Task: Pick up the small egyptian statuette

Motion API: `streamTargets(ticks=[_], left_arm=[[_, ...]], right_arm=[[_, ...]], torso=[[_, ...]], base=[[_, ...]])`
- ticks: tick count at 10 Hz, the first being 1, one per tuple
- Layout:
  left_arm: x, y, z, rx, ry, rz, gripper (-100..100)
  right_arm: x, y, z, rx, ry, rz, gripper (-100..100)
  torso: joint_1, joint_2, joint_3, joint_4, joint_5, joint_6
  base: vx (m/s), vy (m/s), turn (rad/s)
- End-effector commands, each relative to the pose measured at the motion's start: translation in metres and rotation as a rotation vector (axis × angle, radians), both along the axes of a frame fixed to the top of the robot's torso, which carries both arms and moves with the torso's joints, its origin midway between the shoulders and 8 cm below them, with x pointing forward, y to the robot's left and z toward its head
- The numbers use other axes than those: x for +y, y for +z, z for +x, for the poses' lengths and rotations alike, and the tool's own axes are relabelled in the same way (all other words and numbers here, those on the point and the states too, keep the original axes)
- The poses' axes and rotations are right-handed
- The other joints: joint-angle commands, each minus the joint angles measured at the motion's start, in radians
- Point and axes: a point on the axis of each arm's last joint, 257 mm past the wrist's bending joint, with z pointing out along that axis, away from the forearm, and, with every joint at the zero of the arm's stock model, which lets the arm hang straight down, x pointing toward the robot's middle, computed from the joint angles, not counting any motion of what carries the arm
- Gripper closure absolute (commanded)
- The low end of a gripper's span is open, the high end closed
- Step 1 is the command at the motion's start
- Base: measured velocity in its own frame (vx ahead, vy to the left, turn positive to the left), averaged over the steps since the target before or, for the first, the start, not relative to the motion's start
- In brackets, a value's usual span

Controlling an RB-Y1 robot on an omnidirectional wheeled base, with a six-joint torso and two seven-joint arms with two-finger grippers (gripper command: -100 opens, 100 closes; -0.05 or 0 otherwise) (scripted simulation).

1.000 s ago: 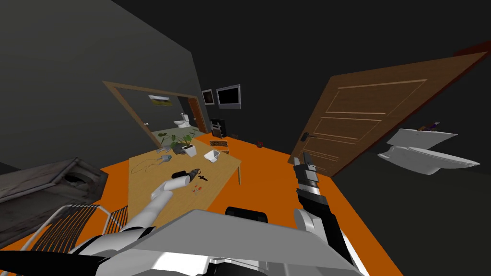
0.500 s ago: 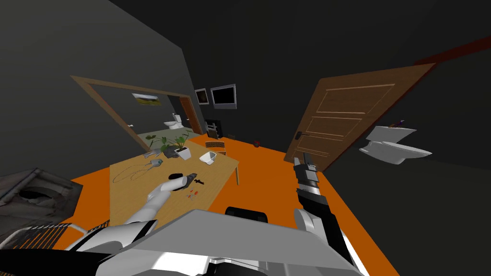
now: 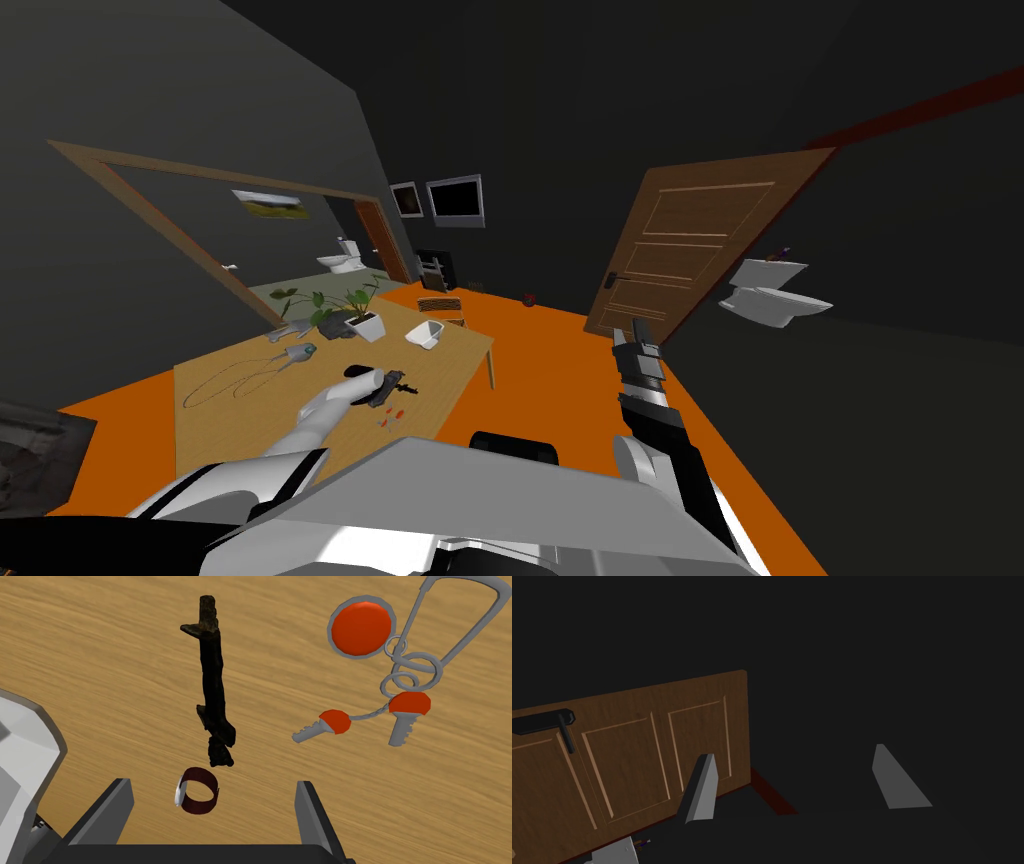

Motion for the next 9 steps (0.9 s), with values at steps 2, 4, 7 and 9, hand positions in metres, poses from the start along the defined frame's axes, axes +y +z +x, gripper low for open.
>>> streamTargets(ticks=[2,4,7,9], left_arm=[[-0.001,-0.011,-0.022,0.058,0.025,-0.049,-100],[-0.001,-0.014,-0.026,0.067,0.032,-0.053,-100],[-0.002,-0.020,-0.047,0.121,0.060,-0.108,-100],[-0.005,-0.028,-0.075,0.181,0.099,-0.163,-100]], right_arm=[[0.000,0.000,0.000,0.000,0.000,0.000,0],[0.000,0.000,0.000,0.000,0.000,0.000,0],[0.000,0.000,0.000,0.000,0.000,0.000,0],[0.000,0.000,0.000,0.000,0.000,0.000,0]], torso=[[0.000,0.000,0.000,0.000,0.000,-0.001],[0.000,0.000,0.000,0.000,0.000,-0.001],[0.000,0.000,0.000,0.000,0.000,-0.001],[0.000,0.000,0.000,0.000,0.000,0.000]], base=[[0.015,0.022,-0.142],[0.008,0.016,-0.029],[0.009,0.020,-0.133],[0.015,0.039,-0.230]])
